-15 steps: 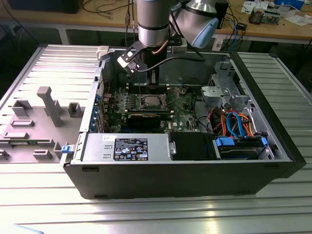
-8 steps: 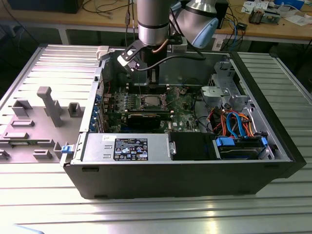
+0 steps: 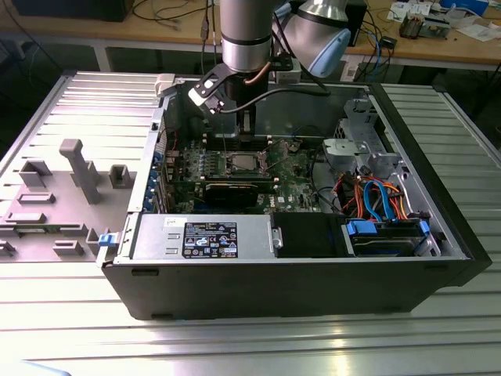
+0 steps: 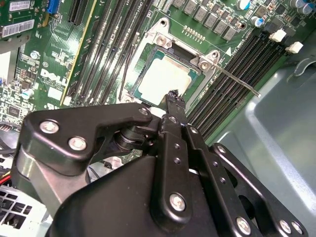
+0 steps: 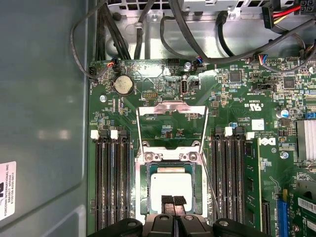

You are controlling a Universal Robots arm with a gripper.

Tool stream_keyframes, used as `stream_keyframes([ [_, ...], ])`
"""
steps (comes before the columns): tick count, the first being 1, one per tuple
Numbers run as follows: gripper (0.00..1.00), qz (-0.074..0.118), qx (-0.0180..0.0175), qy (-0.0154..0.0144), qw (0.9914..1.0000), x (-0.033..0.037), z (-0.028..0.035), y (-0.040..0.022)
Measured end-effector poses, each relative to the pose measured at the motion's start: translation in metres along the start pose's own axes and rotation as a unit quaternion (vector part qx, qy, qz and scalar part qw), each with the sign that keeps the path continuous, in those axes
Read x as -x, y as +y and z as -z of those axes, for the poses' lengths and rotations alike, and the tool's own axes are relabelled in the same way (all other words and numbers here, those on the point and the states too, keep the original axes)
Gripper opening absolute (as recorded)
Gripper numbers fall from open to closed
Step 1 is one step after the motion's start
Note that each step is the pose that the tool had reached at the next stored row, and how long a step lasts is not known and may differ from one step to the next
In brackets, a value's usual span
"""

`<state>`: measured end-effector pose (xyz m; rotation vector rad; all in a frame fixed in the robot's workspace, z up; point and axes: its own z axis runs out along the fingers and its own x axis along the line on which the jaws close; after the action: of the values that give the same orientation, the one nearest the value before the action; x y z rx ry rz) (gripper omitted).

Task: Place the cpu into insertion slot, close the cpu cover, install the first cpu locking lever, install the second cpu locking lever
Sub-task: 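Close the cpu cover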

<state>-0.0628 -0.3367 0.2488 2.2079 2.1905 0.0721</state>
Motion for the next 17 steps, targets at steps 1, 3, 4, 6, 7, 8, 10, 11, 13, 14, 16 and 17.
stream_keyframes([
  [1, 0.11, 0.0, 0.0, 0.0, 1.0, 0.0, 0.0, 0.0],
  [3, 0.11, 0.0, 0.0, 0.0, 1.0, 0.0, 0.0001, 0.0],
  [4, 0.11, 0.0, 0.0, 0.0, 1.0, 0.0, 0.0001, 0.0],
  [6, 0.11, 0.0, 0.0, 0.0, 1.0, 0.0, 0.0002, 0.0],
  [7, 0.11, 0.0, 0.0, 0.0, 1.0, 0.0, 0.0002, 0.0],
  [8, 0.11, 0.0, 0.0, 0.0, 1.0, 0.0, 0.0002, 0.0],
  [10, 0.11, 0.0, -0.0001, 0.0, 1.0, 0.0, 0.0005, 0.0],
  [11, 0.11, 0.0, -0.0001, 0.0001, 1.0, 0.0, 0.0009, 0.0],
  [13, 0.11, 0.0, -0.0004, 0.0004, 1.0, 0.0, 0.0032, 0.0002],
  [14, 0.11, 0.0, -0.0007, 0.0006, 1.0, -0.0001, 0.0038, 0.0003],
  [16, 0.11, 0.0, -0.0009, 0.0009, 1.0, 0.0, 0.0038, 0.0002],
  [17, 0.11, 0.0, -0.0008, 0.0013, 1.0, 0.0, 0.0039, 0.0003],
])
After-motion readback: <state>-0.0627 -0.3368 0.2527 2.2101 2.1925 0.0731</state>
